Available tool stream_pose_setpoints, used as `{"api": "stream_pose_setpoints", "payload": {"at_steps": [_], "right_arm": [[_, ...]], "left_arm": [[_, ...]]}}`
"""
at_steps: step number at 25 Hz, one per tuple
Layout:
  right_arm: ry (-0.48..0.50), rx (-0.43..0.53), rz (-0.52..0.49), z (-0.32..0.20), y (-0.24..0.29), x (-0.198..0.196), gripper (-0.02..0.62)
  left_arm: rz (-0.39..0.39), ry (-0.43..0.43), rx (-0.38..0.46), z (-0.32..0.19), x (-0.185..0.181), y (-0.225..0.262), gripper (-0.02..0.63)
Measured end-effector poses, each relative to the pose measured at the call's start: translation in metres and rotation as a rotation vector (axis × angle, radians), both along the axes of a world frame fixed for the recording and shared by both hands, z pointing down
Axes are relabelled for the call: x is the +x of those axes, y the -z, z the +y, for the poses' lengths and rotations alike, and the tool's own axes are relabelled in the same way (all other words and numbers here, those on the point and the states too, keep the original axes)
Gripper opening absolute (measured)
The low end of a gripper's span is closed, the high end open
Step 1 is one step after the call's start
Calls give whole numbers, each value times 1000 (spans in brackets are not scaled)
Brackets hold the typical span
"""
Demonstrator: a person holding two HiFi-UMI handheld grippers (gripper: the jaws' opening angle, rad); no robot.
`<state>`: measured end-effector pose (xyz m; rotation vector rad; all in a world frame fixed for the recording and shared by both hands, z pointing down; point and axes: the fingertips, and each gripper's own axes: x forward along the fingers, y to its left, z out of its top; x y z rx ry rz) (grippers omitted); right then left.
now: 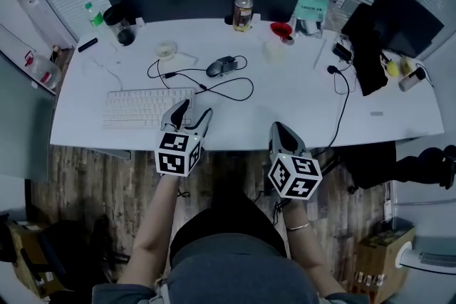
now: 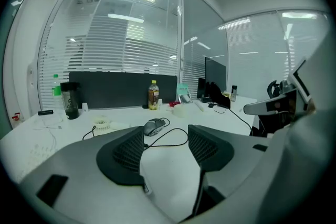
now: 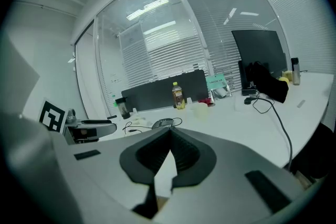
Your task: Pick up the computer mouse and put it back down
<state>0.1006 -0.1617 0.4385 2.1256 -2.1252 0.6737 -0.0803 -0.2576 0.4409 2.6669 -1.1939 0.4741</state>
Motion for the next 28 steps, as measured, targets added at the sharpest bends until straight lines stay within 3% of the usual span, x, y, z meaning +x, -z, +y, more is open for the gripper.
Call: {"api": "stream_pose_setpoints", "payload": {"at_steps": [8,16,28], "right_arm": [[40,-32,-10,-49,-11,17,5],[55,-72,-30,-80,-27,35,5],[17,-144,-153,-95,-59,64,5]], "left_arm": [[-82,-18,-11,-60,25,-12,262],[-211,-94,-28,-108,59,-34,270],[-382,-210,-49,-161,103,-83,285]]}}
